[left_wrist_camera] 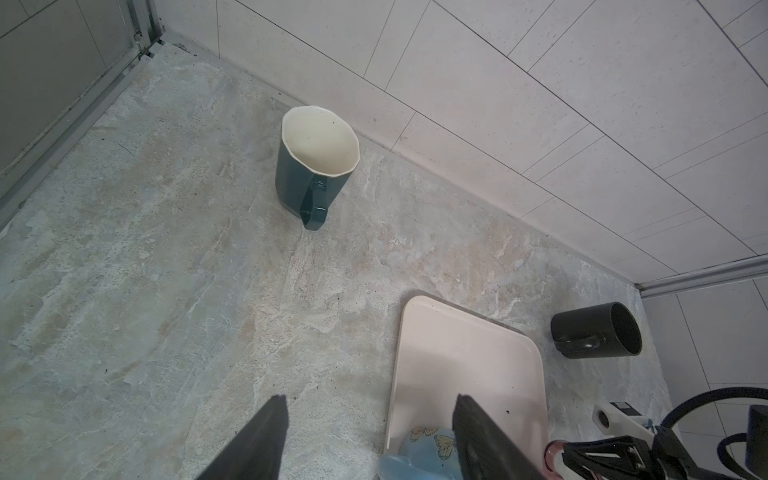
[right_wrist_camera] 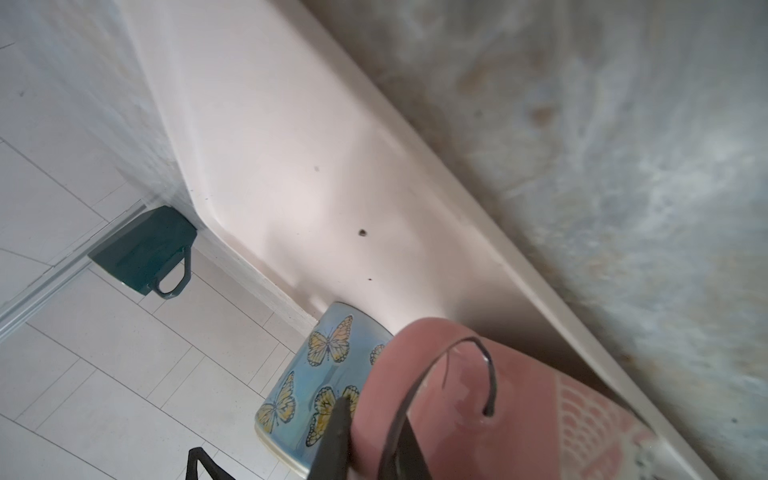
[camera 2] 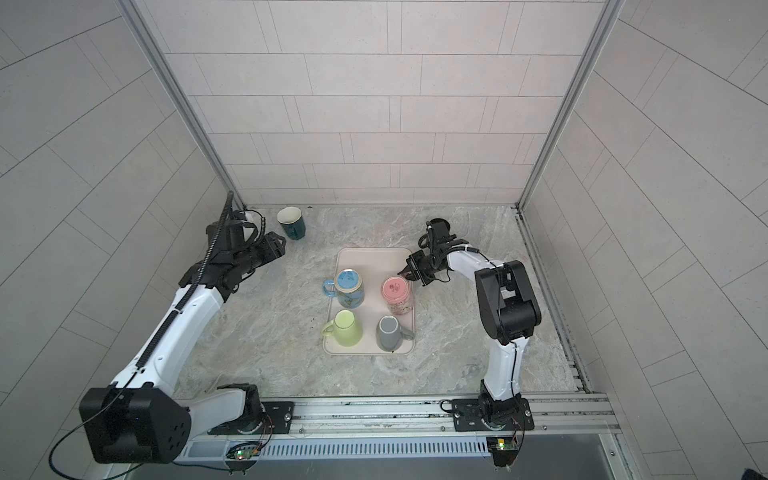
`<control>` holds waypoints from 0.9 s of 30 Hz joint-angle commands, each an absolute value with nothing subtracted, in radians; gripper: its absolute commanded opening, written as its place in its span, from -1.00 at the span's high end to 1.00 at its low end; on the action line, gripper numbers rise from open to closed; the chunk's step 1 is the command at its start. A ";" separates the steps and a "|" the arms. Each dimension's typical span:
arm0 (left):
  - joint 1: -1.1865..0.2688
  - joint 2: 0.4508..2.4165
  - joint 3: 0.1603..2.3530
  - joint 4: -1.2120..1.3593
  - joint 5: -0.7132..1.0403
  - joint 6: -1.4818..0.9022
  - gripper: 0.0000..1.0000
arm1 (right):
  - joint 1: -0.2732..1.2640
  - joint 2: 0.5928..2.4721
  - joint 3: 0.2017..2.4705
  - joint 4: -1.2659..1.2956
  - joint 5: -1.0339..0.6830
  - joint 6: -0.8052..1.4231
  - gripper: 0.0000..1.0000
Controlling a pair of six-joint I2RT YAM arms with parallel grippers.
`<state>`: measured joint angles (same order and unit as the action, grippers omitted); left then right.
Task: Turn the mug right side up
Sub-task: 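Close the right gripper on the pink mug, then lift the pink mug with the right gripper toward the left gripper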
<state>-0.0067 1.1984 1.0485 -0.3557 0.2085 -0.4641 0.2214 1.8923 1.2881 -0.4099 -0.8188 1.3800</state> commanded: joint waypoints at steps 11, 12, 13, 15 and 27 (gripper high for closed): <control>0.000 1.188 1.046 -0.346 0.204 -0.485 -0.37 | 0.238 1.829 1.331 -0.320 -0.820 1.296 1.00; -0.001 1.189 1.046 -0.344 0.209 -0.488 -0.37 | 0.241 1.829 1.337 -0.309 -0.823 1.287 1.00; 0.000 1.188 1.048 -0.343 0.213 -0.490 -0.37 | 0.243 1.829 1.348 -0.308 -0.826 1.270 1.00; 0.000 1.191 1.055 -0.341 0.222 -0.493 -0.36 | 0.249 1.829 1.392 -0.332 -0.826 1.206 1.00; -0.002 1.243 1.121 -0.282 0.320 -0.563 -0.31 | 0.331 1.799 1.671 -0.625 -0.730 0.697 1.00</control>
<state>-0.0067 1.2316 1.0756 -0.3271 0.2771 -0.5323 0.3046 1.8549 1.6550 -0.5823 -0.7208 0.8303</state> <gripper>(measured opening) 0.660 0.076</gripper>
